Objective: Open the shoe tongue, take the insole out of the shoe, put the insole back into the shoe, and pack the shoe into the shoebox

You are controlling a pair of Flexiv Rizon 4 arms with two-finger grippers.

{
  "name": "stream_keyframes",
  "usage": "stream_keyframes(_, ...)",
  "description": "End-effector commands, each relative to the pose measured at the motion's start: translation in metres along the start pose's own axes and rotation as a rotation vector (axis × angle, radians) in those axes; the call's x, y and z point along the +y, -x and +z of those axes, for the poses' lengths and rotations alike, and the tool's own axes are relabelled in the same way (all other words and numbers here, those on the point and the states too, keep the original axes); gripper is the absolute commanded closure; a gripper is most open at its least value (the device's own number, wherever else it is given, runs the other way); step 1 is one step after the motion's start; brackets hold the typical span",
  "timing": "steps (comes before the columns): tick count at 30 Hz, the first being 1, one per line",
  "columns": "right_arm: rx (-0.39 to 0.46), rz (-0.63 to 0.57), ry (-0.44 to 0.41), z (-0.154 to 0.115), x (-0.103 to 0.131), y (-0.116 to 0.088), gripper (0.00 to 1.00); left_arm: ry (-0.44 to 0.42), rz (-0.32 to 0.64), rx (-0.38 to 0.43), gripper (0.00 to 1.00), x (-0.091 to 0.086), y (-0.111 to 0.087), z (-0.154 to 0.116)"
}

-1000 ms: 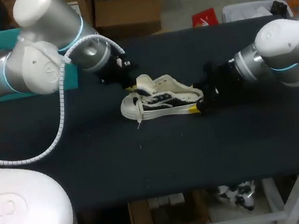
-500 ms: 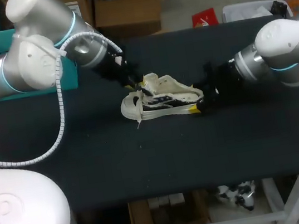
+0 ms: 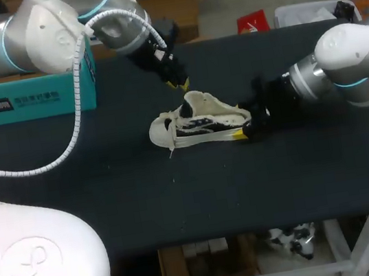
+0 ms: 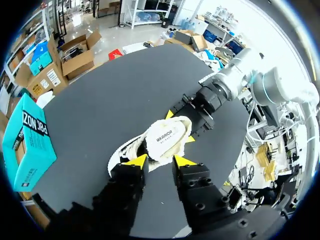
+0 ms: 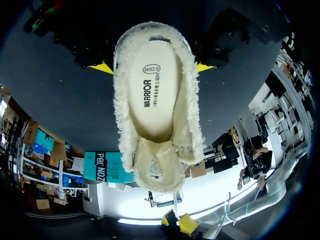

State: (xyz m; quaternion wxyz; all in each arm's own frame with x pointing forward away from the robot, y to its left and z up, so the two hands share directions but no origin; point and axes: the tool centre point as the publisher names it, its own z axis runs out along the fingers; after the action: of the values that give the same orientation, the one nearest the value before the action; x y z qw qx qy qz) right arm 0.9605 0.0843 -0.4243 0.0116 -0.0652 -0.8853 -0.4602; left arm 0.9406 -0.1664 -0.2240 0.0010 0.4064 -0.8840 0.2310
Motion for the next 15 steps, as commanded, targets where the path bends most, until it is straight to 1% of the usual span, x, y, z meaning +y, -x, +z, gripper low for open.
stream_keyframes(1,0.003,-0.001,0.004,0.0,-0.003,0.001,1.0,0.145,0.277,0.103,1.0,-0.017,0.0,0.005)
stream_keyframes(2,0.003,-0.001,0.004,0.0,-0.003,0.001,1.0,0.178,0.316,0.118,1.0,-0.019,0.0,0.008)
stream_keyframes(3,0.003,-0.001,0.004,0.0,-0.003,0.001,1.0,0.232,0.389,0.17,1.0,-0.021,0.001,0.011)
stream_keyframes(4,0.003,-0.001,0.004,0.0,-0.003,0.001,1.0,0.262,0.435,0.215,1.0,-0.022,0.001,0.014)
stream_keyframes(5,0.003,-0.001,0.004,0.0,-0.003,0.001,1.0,0.299,0.521,0.281,1.0,-0.024,0.002,0.016)
stream_keyframes(6,0.003,-0.001,0.004,0.0,-0.003,0.001,1.0,0.362,0.597,0.324,1.0,-0.023,0.001,0.019)
stream_keyframes(7,0.003,-0.001,0.004,0.0,-0.003,0.001,1.0,0.429,0.629,0.308,1.0,-0.023,-0.001,0.022)
stream_keyframes(8,0.003,-0.001,0.004,0.0,-0.003,0.001,1.0,0.485,0.598,0.225,1.0,-0.021,0.001,0.023)
stream_keyframes(15,0.003,-0.001,0.004,0.0,-0.003,0.001,1.0,0.485,0.598,0.225,1.0,-0.021,0.001,0.023)
